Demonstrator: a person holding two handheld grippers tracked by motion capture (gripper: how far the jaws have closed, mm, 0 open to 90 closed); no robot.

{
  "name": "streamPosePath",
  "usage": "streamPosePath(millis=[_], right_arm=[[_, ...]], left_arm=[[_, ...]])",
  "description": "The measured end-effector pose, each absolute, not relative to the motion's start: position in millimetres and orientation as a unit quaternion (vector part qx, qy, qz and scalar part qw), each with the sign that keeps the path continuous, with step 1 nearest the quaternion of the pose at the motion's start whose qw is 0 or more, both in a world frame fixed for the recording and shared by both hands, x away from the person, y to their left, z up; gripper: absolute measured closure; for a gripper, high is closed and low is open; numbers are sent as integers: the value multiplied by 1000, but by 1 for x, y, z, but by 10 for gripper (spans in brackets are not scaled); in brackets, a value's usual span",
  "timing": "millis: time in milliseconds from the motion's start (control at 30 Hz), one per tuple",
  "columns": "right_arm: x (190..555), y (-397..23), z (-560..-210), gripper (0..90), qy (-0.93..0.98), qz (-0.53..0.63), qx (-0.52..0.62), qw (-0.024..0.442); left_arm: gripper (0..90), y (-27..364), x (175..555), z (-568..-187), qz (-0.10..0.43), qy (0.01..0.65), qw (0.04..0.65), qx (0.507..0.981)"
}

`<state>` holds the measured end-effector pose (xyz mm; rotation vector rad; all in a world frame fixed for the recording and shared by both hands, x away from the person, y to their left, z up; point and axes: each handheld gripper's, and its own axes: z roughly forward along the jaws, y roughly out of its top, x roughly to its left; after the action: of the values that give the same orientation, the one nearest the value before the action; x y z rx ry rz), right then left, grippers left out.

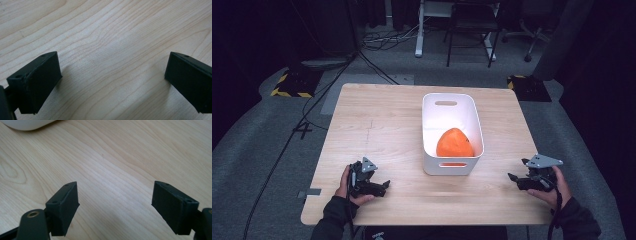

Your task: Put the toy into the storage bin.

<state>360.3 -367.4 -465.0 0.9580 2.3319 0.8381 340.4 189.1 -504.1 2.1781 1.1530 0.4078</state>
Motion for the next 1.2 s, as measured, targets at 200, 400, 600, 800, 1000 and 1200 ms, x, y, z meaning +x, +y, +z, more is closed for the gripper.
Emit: streamPosePath(millis=[200, 400, 600, 800, 1000, 1200], right_arm=[[356, -378, -475, 213, 849, 306, 364, 229], [352, -386, -485, 208, 844, 308, 381, 219], [347, -394, -492, 204, 840, 312, 391, 210], [344, -404, -496, 187, 828, 326, 408, 204], [343, -412, -503, 159, 810, 356, 424, 193], [343, -412, -503, 158, 809, 357, 424, 194]], left_arm=[[6, 189, 340, -504, 155, 438, 316, 827], [4, 189, 341, -504, 153, 438, 316, 827], [4, 189, 341, -504, 152, 438, 317, 827], [4, 189, 341, -504, 152, 438, 317, 828], [4, 189, 341, -504, 152, 438, 317, 828], [5, 189, 341, -504, 152, 438, 317, 828]])
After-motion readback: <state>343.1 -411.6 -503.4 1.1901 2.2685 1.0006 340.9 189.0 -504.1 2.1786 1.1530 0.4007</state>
